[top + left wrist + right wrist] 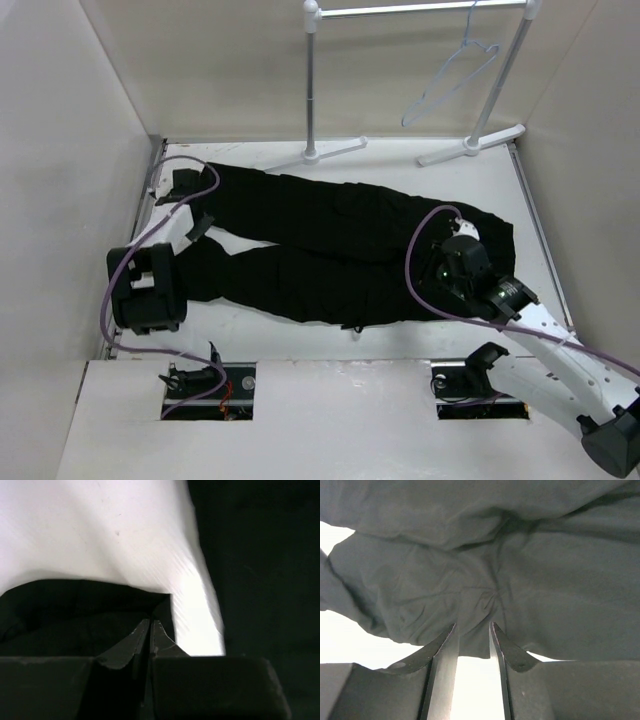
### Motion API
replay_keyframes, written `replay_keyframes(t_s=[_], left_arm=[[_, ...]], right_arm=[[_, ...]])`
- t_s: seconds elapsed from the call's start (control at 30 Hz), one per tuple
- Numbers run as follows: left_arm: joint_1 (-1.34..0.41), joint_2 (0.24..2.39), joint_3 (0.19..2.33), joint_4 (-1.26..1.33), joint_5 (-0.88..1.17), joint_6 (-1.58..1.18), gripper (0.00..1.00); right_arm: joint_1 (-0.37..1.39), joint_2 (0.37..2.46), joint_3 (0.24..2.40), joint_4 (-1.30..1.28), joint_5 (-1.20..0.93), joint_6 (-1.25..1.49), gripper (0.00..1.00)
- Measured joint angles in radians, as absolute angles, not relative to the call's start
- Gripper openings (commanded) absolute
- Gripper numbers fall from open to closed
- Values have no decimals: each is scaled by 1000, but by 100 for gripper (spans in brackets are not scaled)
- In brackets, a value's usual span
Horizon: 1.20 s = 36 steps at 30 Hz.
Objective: Place the trousers on the hanger
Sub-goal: Flatten out the trousers at the center of the board.
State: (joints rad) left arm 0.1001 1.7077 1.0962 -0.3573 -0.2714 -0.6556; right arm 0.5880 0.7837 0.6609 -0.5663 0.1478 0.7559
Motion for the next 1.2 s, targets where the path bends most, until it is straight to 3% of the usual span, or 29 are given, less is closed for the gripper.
replay_keyframes(t_s=[0.33,0.43,0.57,0.73,0.9,0.97,1.07,1.1,1.2], left_arm=[[13,1134,1298,-492,-270,-670,1],[50,922,1215,-532,-289,-686,2],[242,696,982,-626,-321,-703,3],[379,706,707,-704,-341,-760,3],[514,863,648,-663,-346,-804,2],[540,926,673,-642,-350,-811,1],[551,1000,756,-619,-347,-825,1],[551,1012,789,-616,-346,-831,1],[525,1056,947,-613,-340,-850,1]], right_arm=[[479,826,674,-524,134,725,42],[473,829,674,-511,133,724,42],[473,838,674,-507,130,725,43],[478,840,670,-508,118,729,54],[478,810,663,-512,107,734,61],[464,775,652,-527,108,739,56],[376,725,643,-570,114,758,26],[332,714,641,-584,115,765,21],[189,696,640,-622,99,786,21]])
